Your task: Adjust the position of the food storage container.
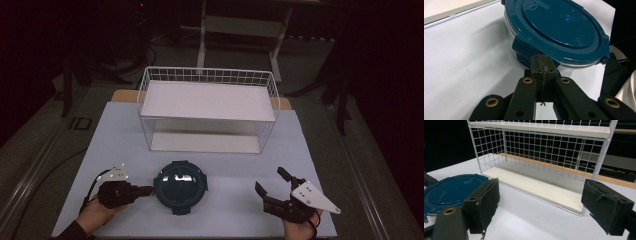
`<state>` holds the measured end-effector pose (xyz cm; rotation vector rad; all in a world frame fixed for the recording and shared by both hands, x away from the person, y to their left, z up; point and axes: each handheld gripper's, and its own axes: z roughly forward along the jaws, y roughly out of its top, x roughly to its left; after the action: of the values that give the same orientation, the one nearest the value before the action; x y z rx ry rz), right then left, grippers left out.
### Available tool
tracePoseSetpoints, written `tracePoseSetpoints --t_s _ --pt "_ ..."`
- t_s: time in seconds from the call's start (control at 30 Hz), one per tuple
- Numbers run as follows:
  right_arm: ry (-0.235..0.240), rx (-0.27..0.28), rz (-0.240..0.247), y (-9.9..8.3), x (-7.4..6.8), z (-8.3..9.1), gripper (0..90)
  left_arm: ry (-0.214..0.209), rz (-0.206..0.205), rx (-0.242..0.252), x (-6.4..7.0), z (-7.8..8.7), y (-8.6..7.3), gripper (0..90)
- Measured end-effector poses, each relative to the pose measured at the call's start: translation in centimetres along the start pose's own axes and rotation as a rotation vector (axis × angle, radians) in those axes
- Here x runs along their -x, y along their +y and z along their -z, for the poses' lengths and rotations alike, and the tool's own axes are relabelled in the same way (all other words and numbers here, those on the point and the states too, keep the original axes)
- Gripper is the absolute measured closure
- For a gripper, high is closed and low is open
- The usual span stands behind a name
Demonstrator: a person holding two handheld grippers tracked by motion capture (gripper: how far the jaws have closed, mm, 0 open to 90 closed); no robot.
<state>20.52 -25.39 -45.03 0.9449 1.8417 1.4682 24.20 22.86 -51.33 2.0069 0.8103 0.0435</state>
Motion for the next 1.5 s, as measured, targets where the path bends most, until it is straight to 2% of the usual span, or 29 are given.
tracePoseSetpoints --t_s 0.1,0.23,0.47,0.63,0.93,1.1,1.5 --pt "0.001 0.001 0.001 0.0 -0.1 0.0 15.1 0.012 -0.003 0.001 0.1 -0.4 0.3 89.8" --pt "0.001 0.002 -0.003 0.0 0.0 0.1 15.1 0.052 -0.011 -0.007 -0.1 -0.6 0.8 89.8" --pt "0.007 0.000 -0.010 -0.1 0.0 0.0 15.1 0.069 -0.008 -0.005 -0.3 -0.7 1.0 89.8" --pt "0.010 -0.004 -0.006 0.0 -0.1 -0.2 15.1 0.092 -0.020 -0.016 0.2 -1.0 1.3 89.8" --pt "0.012 -0.013 -0.008 -0.1 -0.1 -0.3 15.1 0.037 -0.035 -0.033 1.0 -3.6 3.0 89.8" --pt "0.014 -0.014 -0.010 -0.1 -0.1 -0.4 15.1 0.023 -0.046 -0.038 1.5 -5.1 4.0 89.8" --pt "0.019 -0.015 -0.004 -0.1 -0.1 -0.3 15.1 -0.037 -0.076 -0.053 3.0 -7.9 5.4 89.8"
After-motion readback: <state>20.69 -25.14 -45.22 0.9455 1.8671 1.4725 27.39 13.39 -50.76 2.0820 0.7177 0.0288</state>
